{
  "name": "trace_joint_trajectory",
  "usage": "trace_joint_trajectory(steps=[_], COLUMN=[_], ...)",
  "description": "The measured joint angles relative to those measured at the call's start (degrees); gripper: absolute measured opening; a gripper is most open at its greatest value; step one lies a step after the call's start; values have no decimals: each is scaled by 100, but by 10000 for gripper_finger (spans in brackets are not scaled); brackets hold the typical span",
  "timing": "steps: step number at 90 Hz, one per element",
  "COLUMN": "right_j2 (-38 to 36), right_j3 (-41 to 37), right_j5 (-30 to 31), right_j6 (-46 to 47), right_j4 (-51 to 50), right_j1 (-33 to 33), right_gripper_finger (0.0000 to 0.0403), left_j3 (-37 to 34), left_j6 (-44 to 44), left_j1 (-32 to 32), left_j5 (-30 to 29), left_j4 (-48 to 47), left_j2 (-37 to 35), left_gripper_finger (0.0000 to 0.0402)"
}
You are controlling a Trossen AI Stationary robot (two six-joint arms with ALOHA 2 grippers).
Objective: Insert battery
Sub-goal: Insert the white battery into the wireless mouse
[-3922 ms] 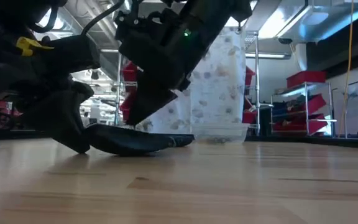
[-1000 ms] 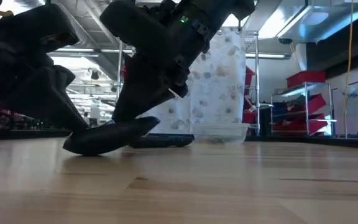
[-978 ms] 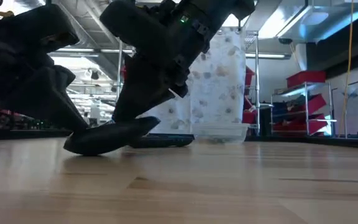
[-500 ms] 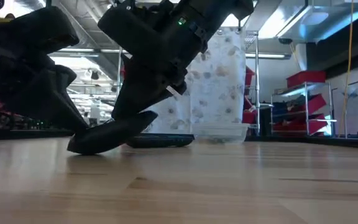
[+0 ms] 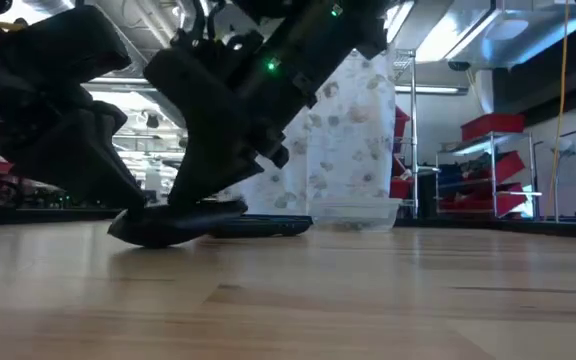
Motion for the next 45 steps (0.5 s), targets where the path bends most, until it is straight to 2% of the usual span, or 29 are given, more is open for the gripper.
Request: trace_joint_trajectory(steps=[11,31,45], right_j2=[0,24,28], right_j3=[-2,2,2], right_j5=[-106,-735,-792], right_j6=[4,180,269], right_j4=[-8,-112,-251], right_j1=[-86,-246,-235], right_gripper_finger=[28,28,28], left_j3=[0,0,-2], left_j6=[65,65,55], left_j1=[3,11,7], left_j5=[5,2,4], left_j4=[0,7,14], left_j2=[0,0,0], left_gripper_finger=[0,0,0])
